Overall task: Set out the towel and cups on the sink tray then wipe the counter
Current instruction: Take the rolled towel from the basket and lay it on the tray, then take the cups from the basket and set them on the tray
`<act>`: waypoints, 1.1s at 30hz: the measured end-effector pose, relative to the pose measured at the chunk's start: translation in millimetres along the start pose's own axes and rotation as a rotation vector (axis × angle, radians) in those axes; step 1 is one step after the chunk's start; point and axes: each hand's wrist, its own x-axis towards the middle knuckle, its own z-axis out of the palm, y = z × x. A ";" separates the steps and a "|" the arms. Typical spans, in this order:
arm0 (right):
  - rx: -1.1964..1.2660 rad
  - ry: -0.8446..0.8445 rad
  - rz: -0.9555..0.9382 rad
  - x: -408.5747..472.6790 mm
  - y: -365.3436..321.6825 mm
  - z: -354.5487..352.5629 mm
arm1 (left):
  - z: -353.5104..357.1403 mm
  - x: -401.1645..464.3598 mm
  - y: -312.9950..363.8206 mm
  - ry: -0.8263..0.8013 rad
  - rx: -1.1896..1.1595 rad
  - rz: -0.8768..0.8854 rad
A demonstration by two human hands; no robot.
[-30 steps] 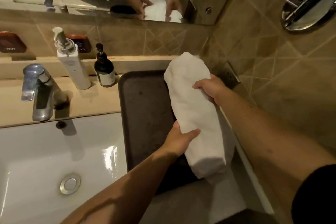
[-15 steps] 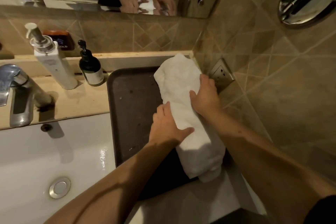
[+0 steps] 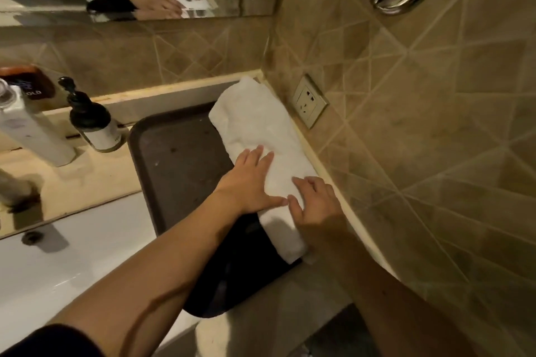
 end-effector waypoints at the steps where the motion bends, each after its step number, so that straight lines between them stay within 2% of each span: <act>1: 0.003 -0.048 0.027 2.1 1.1 -0.3 | -1.2 0.3 0.4 -0.003 0.014 0.002; 7: 0.007 -0.311 0.100 -3.7 -2.3 -27.6 | -13.2 -9.5 14.9 0.006 0.168 -0.041; 9: 0.030 -0.310 0.116 -20.3 -3.3 -47.9 | -17.9 -20.5 27.6 0.014 0.243 -0.026; 12: -0.004 -0.254 0.137 -61.7 2.7 -76.0 | -22.0 -48.2 57.2 -0.058 0.272 0.040; 15: 0.030 -0.233 0.235 -122.9 16.4 -102.2 | -10.8 -87.2 103.6 -0.093 0.394 0.200; 17: 0.020 -0.216 0.289 -175.8 29.5 -120.1 | 5.4 -119.6 142.7 -0.099 0.459 0.306; 21: 0.051 -0.181 0.422 -305.6 51.1 -156.9 | 51.8 -196.9 225.5 -0.140 0.443 0.498; 26: 0.049 -0.153 0.643 -488.7 61.6 -214.7 | 138.3 -307.4 330.1 -0.192 0.459 0.702; 28: 0.008 -0.113 0.734 -563.2 60.2 -236.9 | 176.7 -353.3 371.5 -0.223 0.507 0.814; 33: -0.054 0.020 0.977 -741.8 45.3 -284.7 | 272.8 -468.0 472.1 -0.337 0.454 1.117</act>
